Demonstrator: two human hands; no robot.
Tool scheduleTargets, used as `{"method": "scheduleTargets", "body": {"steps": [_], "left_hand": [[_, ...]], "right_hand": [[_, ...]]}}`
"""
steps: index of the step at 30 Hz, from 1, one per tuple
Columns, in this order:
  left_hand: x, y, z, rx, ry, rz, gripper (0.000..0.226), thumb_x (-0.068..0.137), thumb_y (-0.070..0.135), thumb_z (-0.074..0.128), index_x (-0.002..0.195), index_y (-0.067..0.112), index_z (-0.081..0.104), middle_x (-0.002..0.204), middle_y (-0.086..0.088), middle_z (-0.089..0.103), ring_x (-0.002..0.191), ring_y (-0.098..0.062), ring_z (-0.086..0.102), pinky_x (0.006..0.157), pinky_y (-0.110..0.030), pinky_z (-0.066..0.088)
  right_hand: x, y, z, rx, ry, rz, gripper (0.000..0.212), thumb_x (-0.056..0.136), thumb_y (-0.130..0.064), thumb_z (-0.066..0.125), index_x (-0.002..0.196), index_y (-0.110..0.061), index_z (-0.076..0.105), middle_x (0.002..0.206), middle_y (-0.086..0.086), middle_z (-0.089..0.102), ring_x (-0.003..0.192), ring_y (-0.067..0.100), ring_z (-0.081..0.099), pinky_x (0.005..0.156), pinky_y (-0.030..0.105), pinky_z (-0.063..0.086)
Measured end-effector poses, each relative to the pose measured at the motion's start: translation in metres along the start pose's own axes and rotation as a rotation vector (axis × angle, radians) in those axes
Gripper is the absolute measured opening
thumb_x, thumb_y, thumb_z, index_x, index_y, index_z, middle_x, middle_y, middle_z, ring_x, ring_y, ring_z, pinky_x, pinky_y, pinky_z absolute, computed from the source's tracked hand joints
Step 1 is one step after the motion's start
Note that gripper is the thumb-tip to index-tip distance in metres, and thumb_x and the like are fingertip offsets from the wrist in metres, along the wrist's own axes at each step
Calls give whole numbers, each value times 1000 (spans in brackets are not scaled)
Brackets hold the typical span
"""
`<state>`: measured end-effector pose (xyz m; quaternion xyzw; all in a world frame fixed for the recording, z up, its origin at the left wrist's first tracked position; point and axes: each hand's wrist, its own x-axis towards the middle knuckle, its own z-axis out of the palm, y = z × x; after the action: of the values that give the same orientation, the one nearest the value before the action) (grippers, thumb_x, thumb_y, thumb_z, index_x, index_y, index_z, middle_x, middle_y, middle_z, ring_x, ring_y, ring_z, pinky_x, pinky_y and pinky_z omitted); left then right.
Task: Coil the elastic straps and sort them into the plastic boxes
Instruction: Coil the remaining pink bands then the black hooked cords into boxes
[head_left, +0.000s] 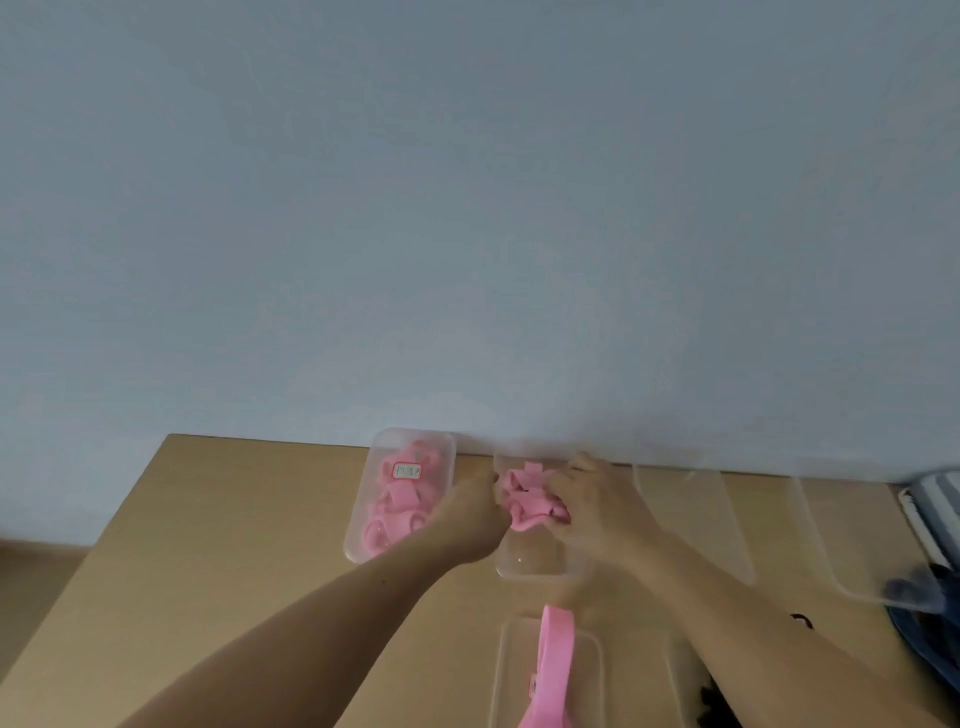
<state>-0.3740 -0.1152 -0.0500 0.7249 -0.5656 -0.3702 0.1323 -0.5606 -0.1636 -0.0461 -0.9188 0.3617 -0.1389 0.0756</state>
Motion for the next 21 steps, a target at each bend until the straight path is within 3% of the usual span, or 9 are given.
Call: {"method": "scheduleTargets", "body": {"steps": [3,8,11,14,16,18,21], "left_hand": [[5,-2,10,33,18,5,48,89,19,55,137,16,48,121,-7,63,105,-25,61,86,-34,51],[11,-6,16,128,57,45,49,84,20,57,133,20,52,126,-3,60,110,-23,59,86,-31,47],[15,-5,16,176,53,90,48,84,17,55,132,21,54,128,-1,60,112,-23,59,88,-31,47],[18,-3,15,176,38,132,47,84,14,52,130,21,56,128,-1,61,111,-23,60,87,-30,47],[19,-3,15,175,41,136,46,85,14,52,130,20,56,127,-1,62,110,-23,61,87,-31,48],[20,-4,14,182,47,132,46,86,15,53,131,20,56,127,-1,63,111,-23,61,86,-31,48],[20,-6,13,196,47,137,44,88,16,51,132,20,54,129,0,60,110,-23,60,85,-31,47]], "right_hand": [[5,12,16,-9,-63,35,20,62,-22,81,72,-13,65,69,-2,66,73,25,60,56,28,44],[10,19,23,-81,-90,16,30,58,-31,86,72,-17,64,72,-5,67,72,22,61,59,28,50],[12,20,26,-147,-124,14,30,65,-35,84,82,-14,69,86,0,67,80,24,60,69,35,51],[15,12,27,-210,-176,-15,34,59,-30,90,81,-13,71,83,4,65,73,26,62,53,31,47],[15,9,30,-210,-213,-71,26,65,-18,87,83,-10,70,87,8,65,70,27,64,45,26,38],[15,11,33,-188,-247,-105,20,79,-9,75,98,-6,69,101,14,64,82,32,65,48,30,46],[19,14,37,-226,-267,-38,44,92,-14,61,135,-11,51,123,10,53,101,29,59,61,30,47]]}}
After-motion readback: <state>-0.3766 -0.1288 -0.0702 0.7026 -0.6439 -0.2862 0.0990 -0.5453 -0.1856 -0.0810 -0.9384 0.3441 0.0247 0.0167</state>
